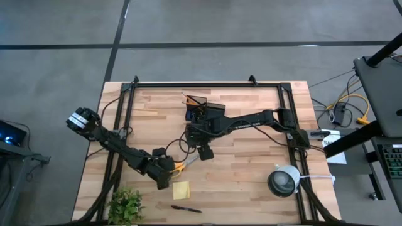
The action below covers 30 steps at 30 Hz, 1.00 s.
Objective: Pick and place office supplies into organizer
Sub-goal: Put the yellow scissors into the desk organizer
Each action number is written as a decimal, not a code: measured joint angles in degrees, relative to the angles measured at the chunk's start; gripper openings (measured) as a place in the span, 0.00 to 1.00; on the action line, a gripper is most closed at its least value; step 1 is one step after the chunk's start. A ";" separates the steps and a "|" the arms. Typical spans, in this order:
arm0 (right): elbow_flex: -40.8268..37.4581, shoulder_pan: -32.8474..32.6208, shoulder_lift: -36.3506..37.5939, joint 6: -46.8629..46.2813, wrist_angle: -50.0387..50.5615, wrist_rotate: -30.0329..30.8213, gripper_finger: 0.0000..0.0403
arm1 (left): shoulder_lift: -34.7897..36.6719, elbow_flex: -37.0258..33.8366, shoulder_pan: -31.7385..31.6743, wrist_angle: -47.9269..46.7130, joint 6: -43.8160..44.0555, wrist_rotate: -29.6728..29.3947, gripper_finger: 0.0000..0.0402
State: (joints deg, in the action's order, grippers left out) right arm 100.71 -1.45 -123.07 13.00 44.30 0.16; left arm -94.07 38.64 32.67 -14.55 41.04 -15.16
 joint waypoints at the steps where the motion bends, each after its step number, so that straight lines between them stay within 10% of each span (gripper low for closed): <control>1: 0.00 0.07 0.00 -0.27 0.01 0.00 0.54 | -0.76 0.35 -0.04 -0.12 -1.16 0.15 0.31; 7: 0.00 0.11 0.00 -1.71 2.67 -0.02 0.54 | -4.28 3.28 -0.09 -2.63 -6.69 0.50 0.14; 17: -5.07 -0.03 7.51 -10.35 6.78 0.62 0.54 | 0.87 5.11 -3.69 -12.54 -11.44 0.71 0.13; 30: -32.67 -1.17 42.52 -36.16 1.12 27.74 0.54 | 14.29 27.75 -20.61 -58.71 -45.04 -18.57 0.13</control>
State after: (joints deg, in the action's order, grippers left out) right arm 68.03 -2.62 -80.54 -23.16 45.42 27.90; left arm -79.77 66.40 12.06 -73.26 -4.00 -33.73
